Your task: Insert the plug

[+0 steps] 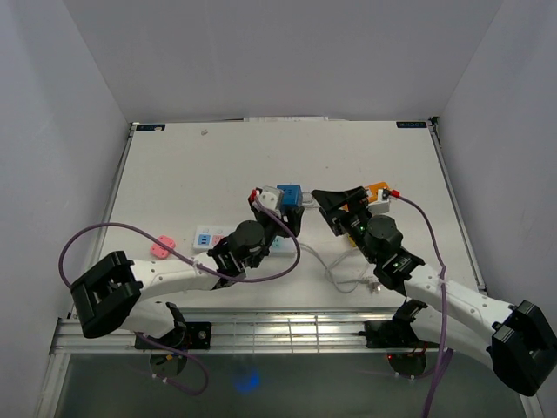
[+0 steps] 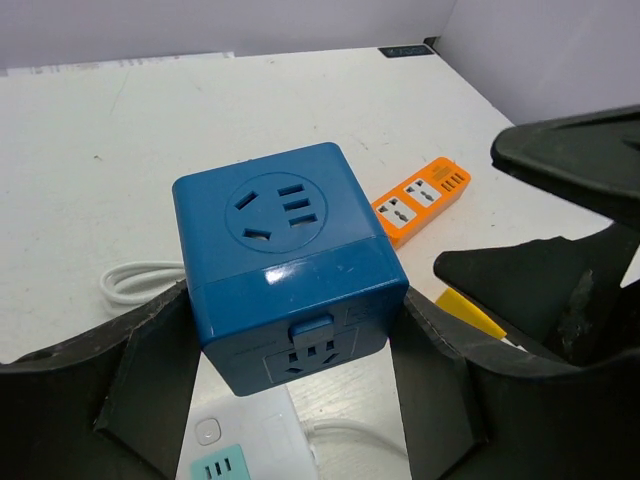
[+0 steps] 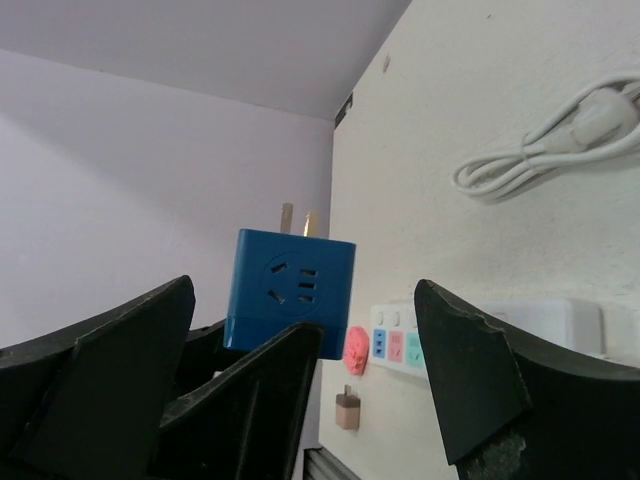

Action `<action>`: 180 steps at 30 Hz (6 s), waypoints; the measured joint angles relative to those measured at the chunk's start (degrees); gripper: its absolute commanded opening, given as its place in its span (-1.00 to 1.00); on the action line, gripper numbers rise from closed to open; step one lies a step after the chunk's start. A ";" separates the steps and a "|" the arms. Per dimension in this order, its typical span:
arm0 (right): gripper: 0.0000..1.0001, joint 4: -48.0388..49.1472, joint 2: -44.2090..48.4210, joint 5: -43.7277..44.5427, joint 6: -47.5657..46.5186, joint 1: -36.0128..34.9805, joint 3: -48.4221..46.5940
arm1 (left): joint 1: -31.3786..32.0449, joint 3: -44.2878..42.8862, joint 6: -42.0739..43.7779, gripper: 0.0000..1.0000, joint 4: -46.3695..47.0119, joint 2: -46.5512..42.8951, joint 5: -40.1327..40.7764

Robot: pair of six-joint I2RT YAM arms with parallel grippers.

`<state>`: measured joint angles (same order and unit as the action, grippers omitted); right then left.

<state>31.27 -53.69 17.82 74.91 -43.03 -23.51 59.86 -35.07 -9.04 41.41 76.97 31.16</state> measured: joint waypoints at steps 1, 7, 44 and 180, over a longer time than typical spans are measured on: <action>0.91 -1.09 0.50 0.11 -0.66 0.74 -0.04 | 0.00 -1.29 -1.22 -1.00 -3.13 -0.24 0.79; 0.93 -10.49 0.68 1.09 -7.85 4.42 -2.84 | -0.11 -13.27 -9.07 -1.00 -24.39 -0.28 2.34; 1.00 -14.38 -4.57 0.85 -41.09 6.64 -3.91 | -24.04 -40.81 -20.22 -1.00 -99.69 -4.00 -28.48; 0.91 -22.58 -24.44 -9.70 -52.54 9.64 -17.84 | -20.72 -39.41 -21.97 -1.00 -90.29 20.37 -43.85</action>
<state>8.69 -78.13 8.12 22.37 -33.39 -41.34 39.13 -74.48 -31.00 -48.88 97.34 -12.69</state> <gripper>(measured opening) 0.953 0.761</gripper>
